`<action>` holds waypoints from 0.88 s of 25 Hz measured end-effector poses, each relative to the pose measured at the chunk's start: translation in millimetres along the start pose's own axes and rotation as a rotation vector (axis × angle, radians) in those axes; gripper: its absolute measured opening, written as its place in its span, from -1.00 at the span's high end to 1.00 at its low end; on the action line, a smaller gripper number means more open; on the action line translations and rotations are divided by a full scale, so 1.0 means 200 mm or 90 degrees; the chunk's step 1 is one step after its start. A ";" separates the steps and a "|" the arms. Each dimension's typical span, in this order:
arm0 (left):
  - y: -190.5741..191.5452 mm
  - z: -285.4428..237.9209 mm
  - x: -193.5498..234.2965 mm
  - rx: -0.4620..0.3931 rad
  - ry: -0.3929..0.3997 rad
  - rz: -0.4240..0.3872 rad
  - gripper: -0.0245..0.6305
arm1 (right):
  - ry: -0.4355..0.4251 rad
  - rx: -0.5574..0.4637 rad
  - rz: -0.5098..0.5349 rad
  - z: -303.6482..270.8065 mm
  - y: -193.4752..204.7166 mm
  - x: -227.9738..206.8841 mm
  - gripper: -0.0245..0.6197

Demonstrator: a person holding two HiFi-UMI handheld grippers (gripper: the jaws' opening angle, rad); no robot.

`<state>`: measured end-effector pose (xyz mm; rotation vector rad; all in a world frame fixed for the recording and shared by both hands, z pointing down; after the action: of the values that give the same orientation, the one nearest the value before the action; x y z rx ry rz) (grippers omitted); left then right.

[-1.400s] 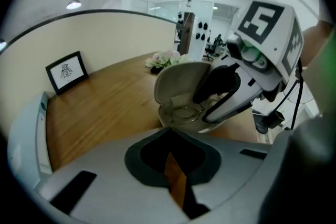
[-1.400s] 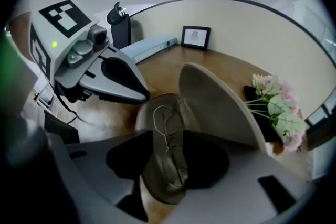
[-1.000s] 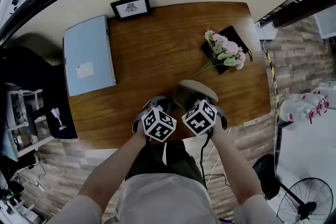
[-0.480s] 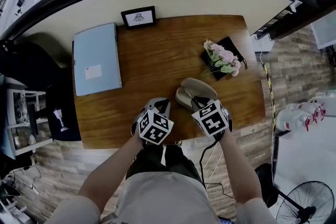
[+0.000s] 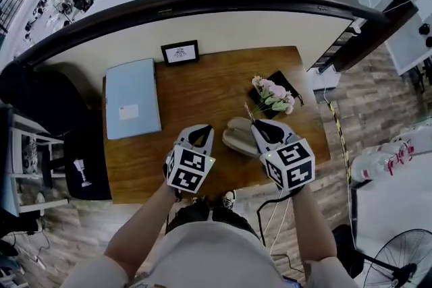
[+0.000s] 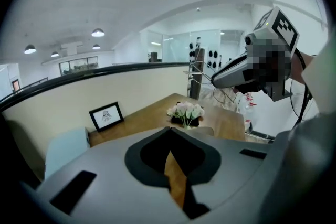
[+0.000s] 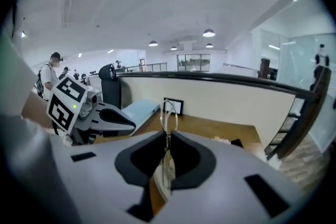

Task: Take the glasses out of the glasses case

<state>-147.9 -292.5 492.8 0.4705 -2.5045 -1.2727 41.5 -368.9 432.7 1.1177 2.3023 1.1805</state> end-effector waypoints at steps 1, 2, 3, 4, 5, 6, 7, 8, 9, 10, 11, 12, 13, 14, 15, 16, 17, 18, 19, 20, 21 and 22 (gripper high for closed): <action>-0.05 0.04 0.00 -0.018 -0.005 -0.001 0.92 | 0.009 -0.023 -0.004 0.05 -0.04 -0.01 0.81; -0.10 0.08 0.00 -0.034 -0.008 0.000 0.92 | 0.018 -0.046 -0.007 0.10 -0.08 -0.02 0.81; -0.15 0.12 0.00 -0.051 -0.007 0.002 0.92 | 0.027 -0.067 -0.011 0.14 -0.12 -0.03 0.81; -0.19 0.16 0.00 -0.067 -0.006 0.004 0.92 | 0.036 -0.088 -0.014 0.19 -0.15 -0.03 0.81; -0.24 0.20 0.00 -0.083 -0.004 0.006 0.92 | 0.043 -0.107 -0.017 0.24 -0.19 -0.04 0.81; -0.27 0.24 -0.01 -0.097 -0.005 0.008 0.92 | 0.049 -0.126 -0.019 0.29 -0.22 -0.04 0.81; -0.31 0.28 -0.02 -0.109 -0.006 0.009 0.92 | 0.054 -0.144 -0.020 0.34 -0.24 -0.04 0.81; -0.34 0.32 -0.02 -0.120 -0.009 0.007 0.92 | 0.058 -0.162 -0.021 0.40 -0.27 -0.04 0.81; -0.37 0.36 -0.03 -0.131 -0.012 0.003 0.92 | 0.062 -0.180 -0.021 0.45 -0.29 -0.04 0.81; -0.40 0.40 -0.04 -0.144 -0.015 -0.003 0.92 | 0.066 -0.198 -0.021 0.51 -0.31 -0.03 0.81; -0.43 0.44 -0.05 -0.156 -0.017 -0.009 0.92 | 0.069 -0.214 -0.020 0.56 -0.33 -0.03 0.81; -0.46 0.48 -0.06 -0.169 -0.017 -0.015 0.92 | 0.073 -0.228 -0.019 0.61 -0.35 -0.02 0.81; -0.49 0.52 -0.08 -0.180 -0.016 -0.019 0.92 | 0.075 -0.241 -0.018 0.65 -0.37 -0.02 0.81; -0.51 0.55 -0.09 -0.191 -0.014 -0.020 0.92 | 0.078 -0.253 -0.018 0.70 -0.38 -0.01 0.80; -0.53 0.59 -0.10 -0.201 -0.011 -0.018 0.92 | 0.079 -0.263 -0.019 0.74 -0.39 0.00 0.80; -0.54 0.62 -0.10 -0.211 -0.010 -0.016 0.92 | 0.081 -0.272 -0.021 0.78 -0.40 0.01 0.80; -0.55 0.66 -0.11 -0.219 -0.011 -0.015 0.92 | 0.082 -0.280 -0.023 0.81 -0.40 0.01 0.80; -0.56 0.69 -0.12 -0.225 -0.014 -0.016 0.92 | 0.084 -0.286 -0.027 0.85 -0.39 0.02 0.80; -0.57 0.72 -0.13 -0.229 -0.017 -0.021 0.92 | 0.087 -0.293 -0.032 0.88 -0.39 0.02 0.80; -0.58 0.75 -0.14 -0.233 -0.021 -0.027 0.92 | 0.091 -0.300 -0.037 0.90 -0.38 0.02 0.80; -0.58 0.76 -0.16 -0.235 -0.023 -0.035 0.92 | 0.095 -0.306 -0.043 0.93 -0.37 0.02 0.80; -0.59 0.78 -0.17 -0.237 -0.025 -0.043 0.92 | 0.097 -0.312 -0.047 0.96 -0.36 0.02 0.80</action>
<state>-161.4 -231.2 304.5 0.4439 -2.2213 -1.7406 114.3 -287.7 258.9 0.7780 1.9667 1.7252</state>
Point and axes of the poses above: the fingertips, and each gripper's own axes: z backward along the fingers, x to its left, y out of its underside, the point moved 10 cm from there along z, backward along the fingers, and after that the axes turned 10 degrees about y, right-handed, at the moved point
